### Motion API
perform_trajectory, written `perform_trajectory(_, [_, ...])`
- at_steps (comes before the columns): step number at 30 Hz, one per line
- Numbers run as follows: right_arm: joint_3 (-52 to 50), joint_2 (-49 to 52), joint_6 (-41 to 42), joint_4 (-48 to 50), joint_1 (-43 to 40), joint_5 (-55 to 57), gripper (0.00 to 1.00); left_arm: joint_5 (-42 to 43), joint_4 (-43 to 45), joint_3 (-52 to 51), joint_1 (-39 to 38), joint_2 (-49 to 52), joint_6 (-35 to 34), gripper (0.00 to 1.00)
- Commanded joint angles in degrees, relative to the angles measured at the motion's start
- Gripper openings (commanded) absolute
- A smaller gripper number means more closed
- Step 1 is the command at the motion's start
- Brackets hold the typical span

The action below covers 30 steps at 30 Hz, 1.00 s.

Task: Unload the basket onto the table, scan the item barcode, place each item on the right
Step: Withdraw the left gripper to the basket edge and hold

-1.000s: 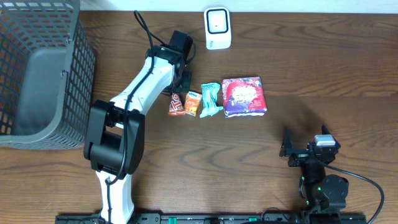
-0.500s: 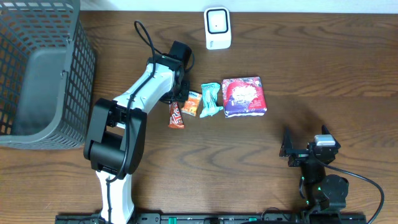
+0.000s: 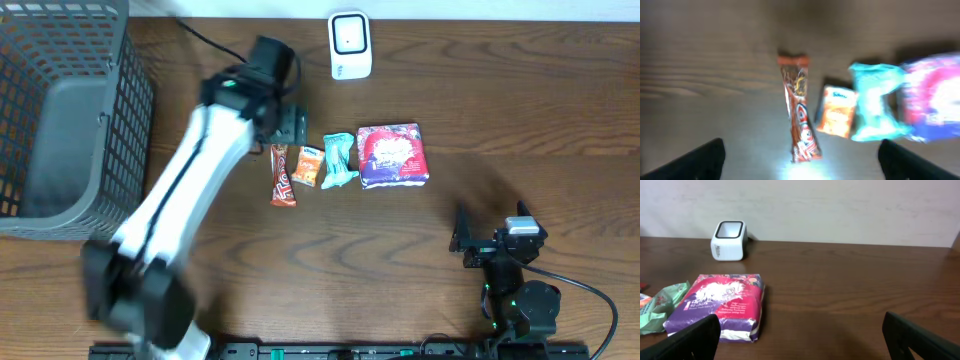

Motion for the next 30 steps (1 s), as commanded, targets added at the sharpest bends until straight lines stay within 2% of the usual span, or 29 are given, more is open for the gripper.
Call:
perform_trajectory(1, [-0.09, -0.09, 0.79, -0.24, -0.24, 0.28, 0.99, -0.22, -3.32, 1.49, -0.15, -8.33, -0.26, 0.99])
perform_trajectory(7, [-0.09, -0.09, 0.79, -0.24, -0.24, 0.28, 0.99, -0.22, -13.77, 1.46, -0.15, -17.31, -0.31, 1.00])
perform_trajectory(15, [-0.09, -0.09, 0.81, -0.24, -0.24, 0.28, 0.99, -0.46, -26.45, 1.46, -0.15, -21.29, -8.94, 1.00])
perform_trajectory(20, [-0.09, -0.09, 0.81, -0.24, -0.24, 0.31, 0.99, -0.96, -30.93, 1.46, -0.15, -21.33, -11.89, 1.00])
perform_trajectory(23, [-0.09, -0.09, 0.79, -0.24, -0.24, 0.28, 0.99, -6.10, -33.07, 1.46, -0.09, -21.40, -17.22, 1.00])
perform_trajectory(26, [-0.09, -0.09, 0.81, -0.24, -0.24, 0.28, 0.99, -9.46, -33.46, 1.46, 1.16, -21.49, -21.57, 1.00])
perform_trajectory(30, [-0.09, -0.07, 0.81, -0.24, -0.24, 0.28, 0.99, -9.44, -33.57, 1.46, 4.00, -21.46, -23.21, 1.00])
